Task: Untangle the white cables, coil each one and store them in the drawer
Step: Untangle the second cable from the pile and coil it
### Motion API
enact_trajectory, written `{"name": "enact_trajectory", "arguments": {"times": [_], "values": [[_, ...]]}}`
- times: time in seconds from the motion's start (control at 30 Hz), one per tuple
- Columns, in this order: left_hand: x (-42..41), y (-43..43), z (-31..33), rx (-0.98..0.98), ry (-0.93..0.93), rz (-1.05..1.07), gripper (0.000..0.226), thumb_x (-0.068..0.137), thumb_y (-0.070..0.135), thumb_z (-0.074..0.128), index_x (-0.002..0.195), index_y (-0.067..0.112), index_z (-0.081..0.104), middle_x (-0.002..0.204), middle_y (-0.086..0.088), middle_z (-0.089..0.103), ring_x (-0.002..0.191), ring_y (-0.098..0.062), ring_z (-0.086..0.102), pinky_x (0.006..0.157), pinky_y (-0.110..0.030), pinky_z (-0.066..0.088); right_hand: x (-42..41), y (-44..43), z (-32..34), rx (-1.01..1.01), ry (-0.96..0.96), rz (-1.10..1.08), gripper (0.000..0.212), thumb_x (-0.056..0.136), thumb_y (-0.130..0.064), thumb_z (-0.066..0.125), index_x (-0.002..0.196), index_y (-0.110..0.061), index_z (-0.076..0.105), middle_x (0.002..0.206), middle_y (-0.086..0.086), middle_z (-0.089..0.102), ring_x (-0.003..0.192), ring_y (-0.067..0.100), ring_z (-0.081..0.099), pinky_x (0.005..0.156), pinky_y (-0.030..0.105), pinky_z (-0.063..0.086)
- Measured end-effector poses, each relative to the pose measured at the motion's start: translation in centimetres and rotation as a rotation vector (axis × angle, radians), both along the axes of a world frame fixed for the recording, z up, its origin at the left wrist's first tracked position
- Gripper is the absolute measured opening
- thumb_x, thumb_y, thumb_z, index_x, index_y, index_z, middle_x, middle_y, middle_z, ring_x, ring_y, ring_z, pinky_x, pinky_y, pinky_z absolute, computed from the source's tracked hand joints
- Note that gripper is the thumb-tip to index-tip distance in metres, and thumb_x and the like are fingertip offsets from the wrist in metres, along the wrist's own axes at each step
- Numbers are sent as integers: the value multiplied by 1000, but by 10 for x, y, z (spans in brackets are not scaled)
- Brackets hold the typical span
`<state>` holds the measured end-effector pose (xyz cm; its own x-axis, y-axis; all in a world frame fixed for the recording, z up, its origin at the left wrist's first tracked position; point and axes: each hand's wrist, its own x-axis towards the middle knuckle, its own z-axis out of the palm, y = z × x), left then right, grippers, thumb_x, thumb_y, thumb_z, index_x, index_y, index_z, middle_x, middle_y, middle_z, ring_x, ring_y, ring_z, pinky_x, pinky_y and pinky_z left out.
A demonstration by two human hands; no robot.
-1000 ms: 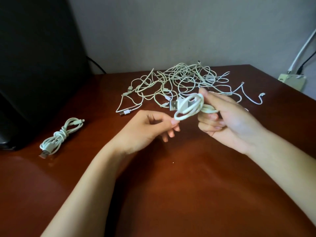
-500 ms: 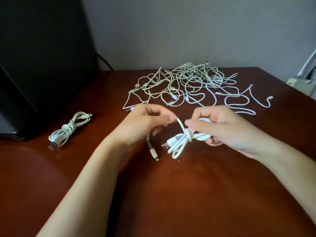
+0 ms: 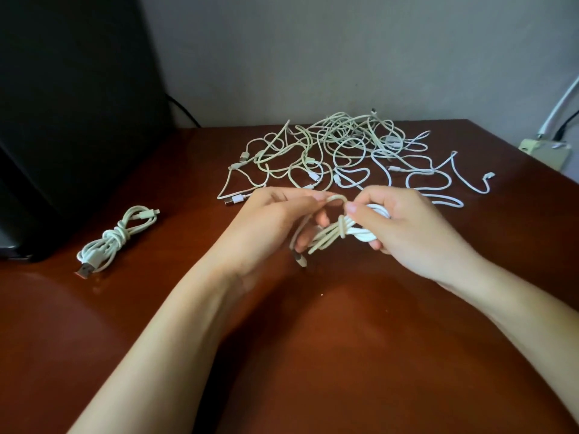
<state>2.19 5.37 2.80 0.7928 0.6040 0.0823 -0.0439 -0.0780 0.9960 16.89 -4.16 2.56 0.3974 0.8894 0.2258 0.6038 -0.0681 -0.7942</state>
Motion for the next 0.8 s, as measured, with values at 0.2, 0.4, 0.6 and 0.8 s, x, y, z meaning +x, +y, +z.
{"name": "enact_trajectory", "arguments": {"times": [0.2, 0.4, 0.6, 0.8], "values": [[1, -4, -1, 123, -31, -53, 28, 85, 20, 53, 100, 4, 72, 74, -25, 48, 53, -11, 40, 60, -33, 33, 2, 0, 3, 48, 156, -14, 16, 94, -18, 54, 80, -24, 50, 47, -15, 50, 43, 1, 43, 45, 13, 33], [0, -6, -3, 106, -74, -49, 20, 90, 12, 58, 100, 15, 75, 75, -15, 54, 66, -12, 43, 65, -26, 34, 0, -1, 5, 66, 349, 22, 15, 98, -10, 44, 86, -18, 49, 57, -5, 46, 45, 4, 40, 43, 17, 30], [-1, -10, 1, 181, -119, -26, 18, 91, 5, 57, 99, 7, 73, 76, -12, 67, 71, -12, 48, 67, -17, 38, -1, -2, 8, 113, 452, 60, 11, 101, -9, 39, 94, -12, 48, 55, -3, 46, 39, 0, 39, 41, 13, 29], [3, -10, 1, 229, -49, -9, 12, 87, 3, 61, 92, 7, 72, 74, -3, 73, 55, -6, 55, 55, -12, 43, 0, 3, 4, 206, 517, 11, 16, 101, -6, 39, 90, -12, 49, 65, 8, 45, 40, 1, 39, 43, 16, 26]]}}
